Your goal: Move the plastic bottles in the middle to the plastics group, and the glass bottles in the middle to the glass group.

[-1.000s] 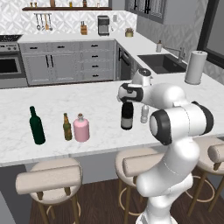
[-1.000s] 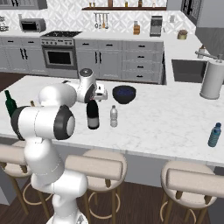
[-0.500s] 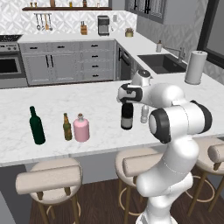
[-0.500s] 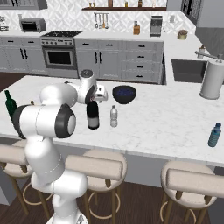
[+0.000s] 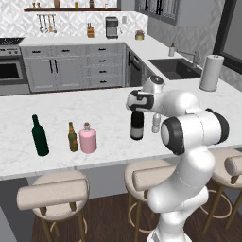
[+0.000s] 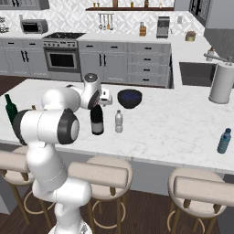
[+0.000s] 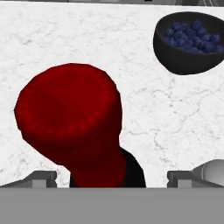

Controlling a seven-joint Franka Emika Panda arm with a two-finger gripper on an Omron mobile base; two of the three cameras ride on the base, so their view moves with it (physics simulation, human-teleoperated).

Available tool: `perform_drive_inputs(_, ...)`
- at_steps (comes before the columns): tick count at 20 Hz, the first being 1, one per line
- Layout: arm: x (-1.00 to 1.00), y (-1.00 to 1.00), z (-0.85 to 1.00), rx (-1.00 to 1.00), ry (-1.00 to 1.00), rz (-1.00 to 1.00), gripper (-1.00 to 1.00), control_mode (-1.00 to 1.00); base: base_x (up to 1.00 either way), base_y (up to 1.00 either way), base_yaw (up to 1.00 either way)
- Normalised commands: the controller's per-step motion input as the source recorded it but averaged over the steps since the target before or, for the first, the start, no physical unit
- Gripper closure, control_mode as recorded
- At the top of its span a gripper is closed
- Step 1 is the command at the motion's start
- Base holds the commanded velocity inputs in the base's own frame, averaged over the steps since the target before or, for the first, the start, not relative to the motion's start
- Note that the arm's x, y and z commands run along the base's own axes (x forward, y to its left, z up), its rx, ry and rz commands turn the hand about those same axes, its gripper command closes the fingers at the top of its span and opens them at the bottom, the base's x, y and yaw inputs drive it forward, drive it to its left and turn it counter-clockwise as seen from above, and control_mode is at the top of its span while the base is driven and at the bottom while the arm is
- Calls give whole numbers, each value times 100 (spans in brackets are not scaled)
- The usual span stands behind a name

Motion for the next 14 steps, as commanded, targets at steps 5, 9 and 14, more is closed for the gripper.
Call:
perform_drive_inputs(5, 0, 0, 0, 3, -5, 0, -100, -100, 0, 0, 0)
perform_drive_inputs(9, 0, 0, -2, 0, -4, 0, 100, -100, 0, 0, 0)
perform_drive_inputs(14, -1, 0, 0, 0, -1, 0, 100, -100, 0, 0, 0)
